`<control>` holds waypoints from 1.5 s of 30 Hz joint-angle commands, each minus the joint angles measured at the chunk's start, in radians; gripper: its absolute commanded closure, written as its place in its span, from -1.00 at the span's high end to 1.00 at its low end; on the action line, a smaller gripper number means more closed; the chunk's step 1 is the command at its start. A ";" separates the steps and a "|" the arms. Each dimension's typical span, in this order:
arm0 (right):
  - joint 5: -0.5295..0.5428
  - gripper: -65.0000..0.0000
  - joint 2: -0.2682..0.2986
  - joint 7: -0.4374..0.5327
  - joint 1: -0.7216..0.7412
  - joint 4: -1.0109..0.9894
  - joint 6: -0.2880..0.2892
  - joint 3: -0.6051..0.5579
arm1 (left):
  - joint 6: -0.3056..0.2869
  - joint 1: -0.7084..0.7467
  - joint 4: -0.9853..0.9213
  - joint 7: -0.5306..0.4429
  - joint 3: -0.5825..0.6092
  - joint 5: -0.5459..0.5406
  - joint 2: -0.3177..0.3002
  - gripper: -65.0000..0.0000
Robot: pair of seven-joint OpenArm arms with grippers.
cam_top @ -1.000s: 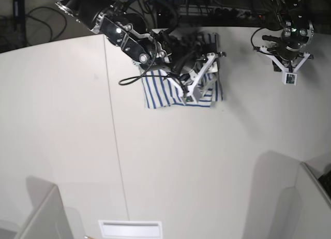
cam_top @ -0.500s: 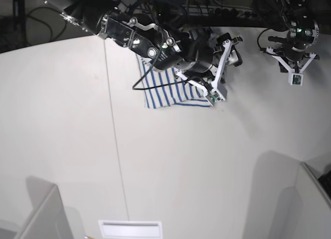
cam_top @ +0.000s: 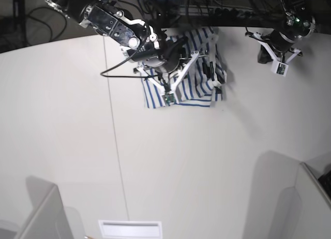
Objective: Fold the T-shirt properly
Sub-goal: 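Grasp the shirt edge with the left gripper and pull it toward the right gripper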
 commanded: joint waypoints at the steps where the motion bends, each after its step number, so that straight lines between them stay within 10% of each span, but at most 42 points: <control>1: -0.010 -1.00 0.001 0.021 -0.018 0.017 -0.002 0.061 | -0.005 0.007 0.018 -0.012 -0.008 -0.063 -0.014 -1.00; 7: -0.007 -1.00 0.039 0.185 -0.171 0.017 -0.002 0.255 | -0.005 0.007 0.019 0.078 -0.010 -0.399 -0.020 -1.00; 13: -0.007 -1.00 0.068 0.249 -0.242 0.017 0.045 0.262 | 0.003 -0.006 0.013 0.135 0.000 -0.617 -0.015 0.58; 16: -0.007 -1.00 0.068 0.245 -0.248 0.017 0.048 0.261 | 0.009 -0.019 0.013 0.155 0.009 -0.672 -0.011 0.86; 29: -0.007 -1.00 0.072 0.243 -0.276 0.017 0.054 0.259 | 0.157 -0.109 -0.203 0.150 0.176 -0.681 -0.012 0.86; 34: -0.007 -1.00 0.073 0.249 -0.290 0.018 0.054 0.262 | 0.194 -0.134 -0.222 0.150 0.211 -0.525 -0.006 0.79; 37: -0.005 -1.00 0.073 0.251 -0.303 0.018 0.054 0.276 | 0.195 -0.144 -0.222 0.149 0.248 -0.467 -0.006 0.40; 43: -0.005 -1.00 0.065 0.332 -0.385 0.018 0.054 0.399 | 0.197 -0.184 -0.225 0.153 0.279 -0.387 -0.014 -1.00; 45: -0.005 -1.00 0.065 0.374 -0.420 0.018 0.054 0.450 | 0.198 -0.204 -0.226 0.155 0.314 -0.358 -0.015 -1.00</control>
